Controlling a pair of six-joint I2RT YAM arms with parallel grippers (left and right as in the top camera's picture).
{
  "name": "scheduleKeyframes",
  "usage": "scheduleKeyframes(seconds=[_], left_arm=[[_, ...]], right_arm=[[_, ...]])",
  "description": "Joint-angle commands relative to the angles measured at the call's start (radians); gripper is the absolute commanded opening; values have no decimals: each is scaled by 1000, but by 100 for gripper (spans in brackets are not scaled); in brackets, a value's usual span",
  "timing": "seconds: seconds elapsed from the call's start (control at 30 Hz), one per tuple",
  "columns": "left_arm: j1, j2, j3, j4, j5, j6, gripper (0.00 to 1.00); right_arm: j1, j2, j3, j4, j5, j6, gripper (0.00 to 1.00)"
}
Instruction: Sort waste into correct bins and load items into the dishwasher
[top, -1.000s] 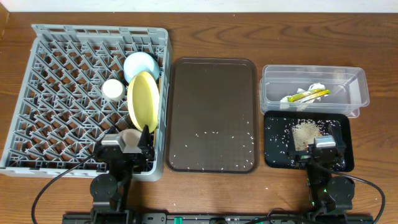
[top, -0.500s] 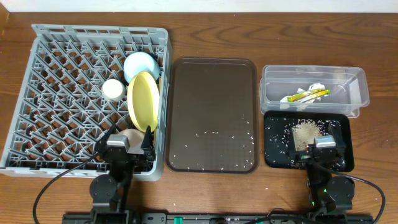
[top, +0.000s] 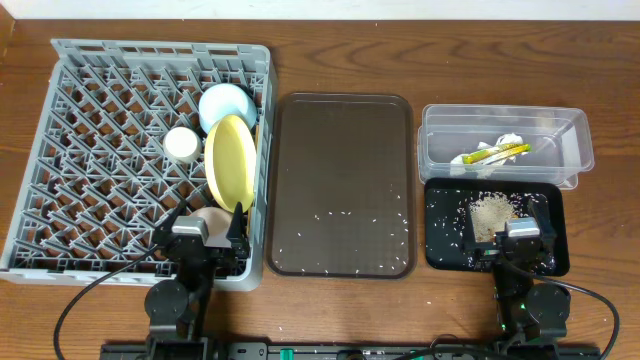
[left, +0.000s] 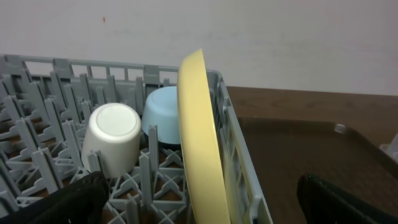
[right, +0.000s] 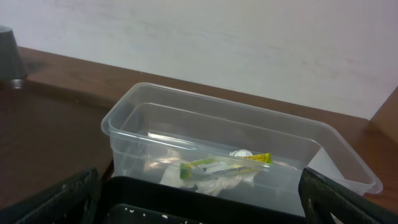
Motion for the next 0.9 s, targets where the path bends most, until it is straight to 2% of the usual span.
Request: scheduleKeyframes(seconds=[0.0, 0.13, 0.87], left_arm=[[-4, -9, -7, -23, -1, 3, 98], [-4, -7, -7, -62, -1, 3, 98], [-4, 0, -7, -63, -2, 3, 98]], right_arm=[[7, -6, -2, -5, -3, -11, 99], [7, -6, -2, -5, -3, -11, 99], [7, -6, -2, -5, -3, -11, 99]])
